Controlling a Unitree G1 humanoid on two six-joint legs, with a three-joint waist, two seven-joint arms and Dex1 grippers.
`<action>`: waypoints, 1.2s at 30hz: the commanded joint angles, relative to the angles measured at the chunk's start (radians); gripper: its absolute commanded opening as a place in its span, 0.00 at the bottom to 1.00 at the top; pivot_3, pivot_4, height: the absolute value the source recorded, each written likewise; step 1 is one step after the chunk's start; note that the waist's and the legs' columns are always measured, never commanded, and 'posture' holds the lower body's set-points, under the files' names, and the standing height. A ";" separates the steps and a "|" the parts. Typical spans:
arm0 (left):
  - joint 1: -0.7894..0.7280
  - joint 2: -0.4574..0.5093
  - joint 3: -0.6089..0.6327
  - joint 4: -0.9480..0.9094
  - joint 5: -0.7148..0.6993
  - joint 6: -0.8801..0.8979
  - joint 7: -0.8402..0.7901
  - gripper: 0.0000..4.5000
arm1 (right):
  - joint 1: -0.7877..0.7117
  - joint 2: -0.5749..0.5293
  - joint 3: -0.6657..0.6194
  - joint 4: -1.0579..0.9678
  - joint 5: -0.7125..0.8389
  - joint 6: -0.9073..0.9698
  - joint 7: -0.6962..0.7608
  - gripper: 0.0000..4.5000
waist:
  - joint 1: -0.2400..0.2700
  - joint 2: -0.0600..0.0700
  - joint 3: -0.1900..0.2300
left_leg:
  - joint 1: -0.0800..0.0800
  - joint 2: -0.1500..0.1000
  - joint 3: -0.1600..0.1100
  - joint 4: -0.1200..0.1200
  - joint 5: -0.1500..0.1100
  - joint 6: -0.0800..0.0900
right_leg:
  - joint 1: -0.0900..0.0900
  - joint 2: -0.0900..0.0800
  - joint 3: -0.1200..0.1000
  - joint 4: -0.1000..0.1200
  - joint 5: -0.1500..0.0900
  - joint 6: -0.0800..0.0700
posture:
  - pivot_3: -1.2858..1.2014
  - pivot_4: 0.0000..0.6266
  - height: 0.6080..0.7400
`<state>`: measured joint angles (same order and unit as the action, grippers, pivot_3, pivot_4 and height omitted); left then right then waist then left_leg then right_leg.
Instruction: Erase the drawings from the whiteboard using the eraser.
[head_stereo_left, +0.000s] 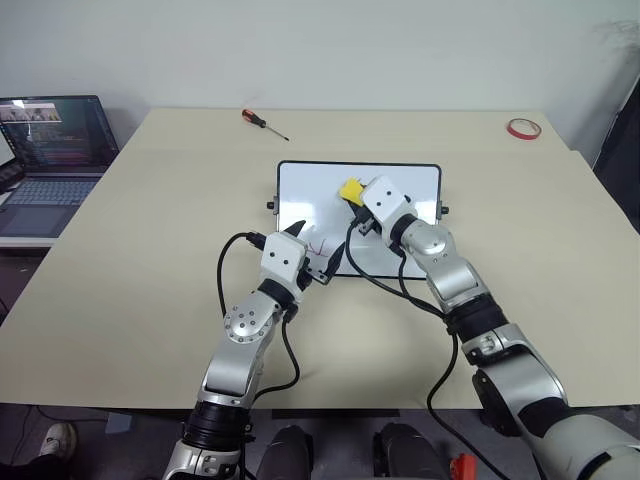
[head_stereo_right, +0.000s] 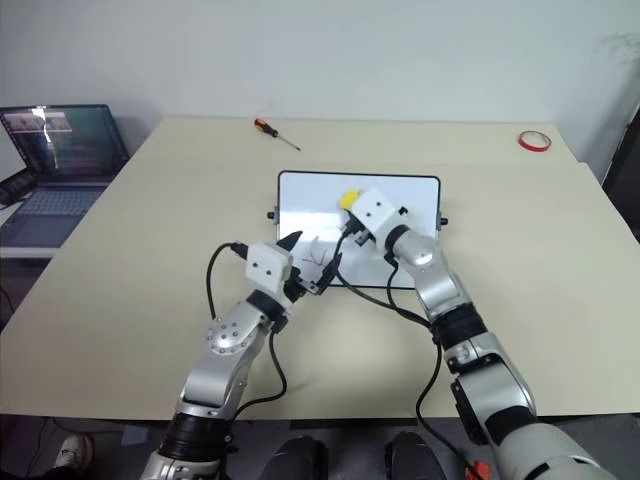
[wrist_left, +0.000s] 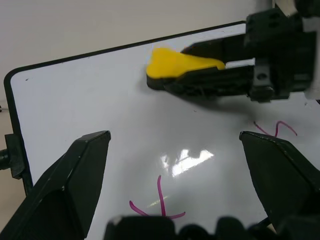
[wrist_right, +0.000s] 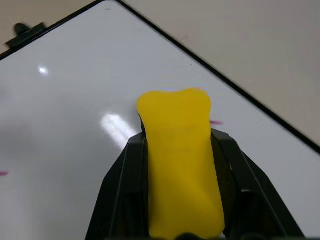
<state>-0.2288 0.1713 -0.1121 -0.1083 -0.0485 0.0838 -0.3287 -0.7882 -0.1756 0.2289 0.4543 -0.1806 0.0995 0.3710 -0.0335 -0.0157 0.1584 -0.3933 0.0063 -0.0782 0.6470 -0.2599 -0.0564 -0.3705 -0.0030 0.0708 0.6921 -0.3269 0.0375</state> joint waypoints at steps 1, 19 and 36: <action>-0.003 -0.003 0.003 -0.047 0.000 -0.004 0.008 1.00 | 0.057 -0.030 -0.008 -0.052 -0.004 0.155 0.029 0.28 | 0.000 0.000 0.000 | 0.001 0.000 0.000 0.000 0.000 0.000 | 0.001 0.000 0.000 0.000 0.000 0.000 | 0.52 0.24 1.00; -0.024 -0.017 -0.013 -0.016 0.000 -0.012 0.004 1.00 | -0.056 0.019 -0.047 -0.027 0.037 0.135 -0.061 0.28 | -0.004 0.000 0.000 | 0.003 -0.001 -0.001 0.000 0.001 0.000 | 0.002 0.000 0.000 0.004 0.000 0.000 | 0.52 0.24 1.00; -0.009 -0.024 -0.019 -0.028 0.007 -0.012 0.019 1.00 | -0.225 -0.003 -0.029 0.248 -0.001 0.048 -0.106 0.28 | -0.006 0.000 0.000 | 0.000 -0.001 0.000 -0.001 0.001 -0.001 | -0.002 0.000 0.000 0.003 0.000 0.000 | 0.52 0.24 1.00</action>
<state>-0.2382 0.1517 -0.1304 -0.1053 -0.0448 0.0864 -0.3160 -1.0051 -0.1486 0.2101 0.6879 -0.1591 0.1211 0.2665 -0.0398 -0.0157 0.1589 -0.3931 0.0053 -0.0788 0.6463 -0.2589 -0.0570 -0.3722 -0.0030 0.0709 0.6953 -0.3269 0.0374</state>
